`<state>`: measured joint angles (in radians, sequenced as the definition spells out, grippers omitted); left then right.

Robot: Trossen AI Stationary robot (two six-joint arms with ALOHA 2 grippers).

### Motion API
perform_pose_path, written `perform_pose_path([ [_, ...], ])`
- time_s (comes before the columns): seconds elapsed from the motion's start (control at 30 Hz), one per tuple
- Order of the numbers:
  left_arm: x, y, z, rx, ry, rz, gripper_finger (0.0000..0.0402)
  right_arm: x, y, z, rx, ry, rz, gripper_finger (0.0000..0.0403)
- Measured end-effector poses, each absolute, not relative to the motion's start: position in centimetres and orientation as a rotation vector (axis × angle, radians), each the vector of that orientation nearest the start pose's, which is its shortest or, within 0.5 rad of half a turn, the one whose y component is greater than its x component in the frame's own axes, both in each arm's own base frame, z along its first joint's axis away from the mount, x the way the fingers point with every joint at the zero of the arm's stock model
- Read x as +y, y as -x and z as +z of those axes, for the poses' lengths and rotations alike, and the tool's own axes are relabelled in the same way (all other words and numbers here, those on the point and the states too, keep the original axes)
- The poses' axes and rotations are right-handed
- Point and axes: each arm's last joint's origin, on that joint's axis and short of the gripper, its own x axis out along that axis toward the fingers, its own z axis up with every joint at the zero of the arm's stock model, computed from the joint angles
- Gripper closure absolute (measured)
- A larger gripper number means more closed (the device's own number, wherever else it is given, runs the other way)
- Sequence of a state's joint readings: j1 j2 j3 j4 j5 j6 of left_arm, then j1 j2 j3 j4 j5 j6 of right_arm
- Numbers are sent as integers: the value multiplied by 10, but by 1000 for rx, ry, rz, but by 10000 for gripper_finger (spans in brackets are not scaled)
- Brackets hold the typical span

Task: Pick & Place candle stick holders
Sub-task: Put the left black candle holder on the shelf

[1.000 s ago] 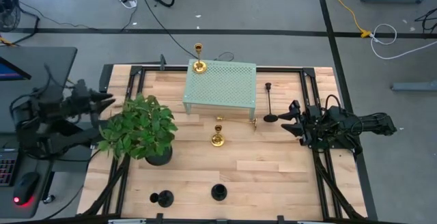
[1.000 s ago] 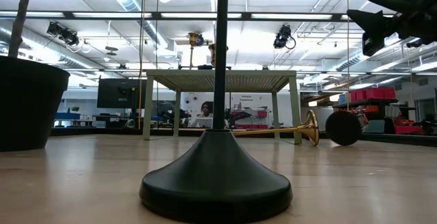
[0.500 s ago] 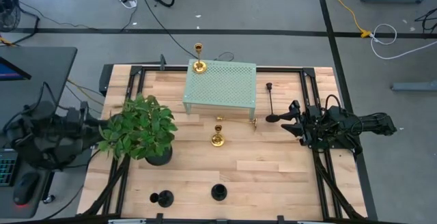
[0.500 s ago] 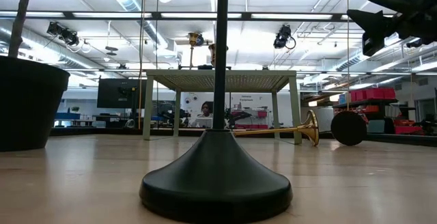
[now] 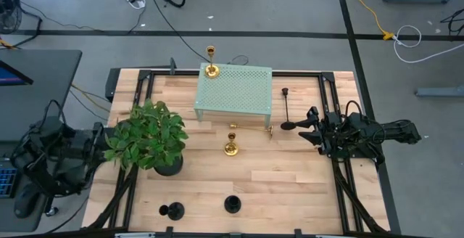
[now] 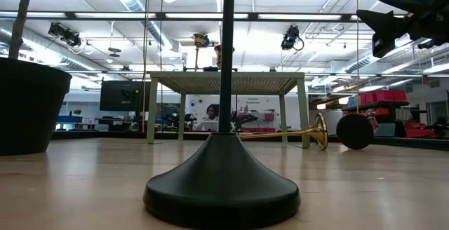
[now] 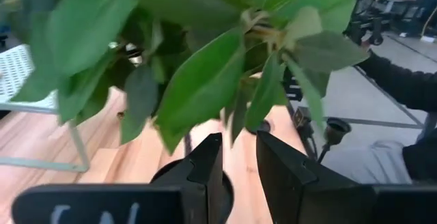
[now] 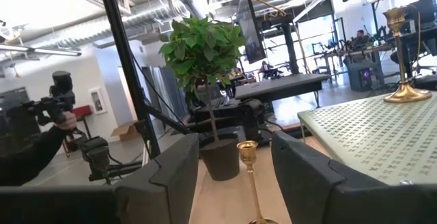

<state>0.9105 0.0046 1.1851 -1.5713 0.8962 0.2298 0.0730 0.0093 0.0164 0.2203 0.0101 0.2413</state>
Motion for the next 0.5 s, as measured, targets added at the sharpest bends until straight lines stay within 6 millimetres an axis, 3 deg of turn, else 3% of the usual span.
perform_pose_path([
  [0.5,-119,52,322,227,64,11,310,7,-95,189,-215,-288,95,218],
])
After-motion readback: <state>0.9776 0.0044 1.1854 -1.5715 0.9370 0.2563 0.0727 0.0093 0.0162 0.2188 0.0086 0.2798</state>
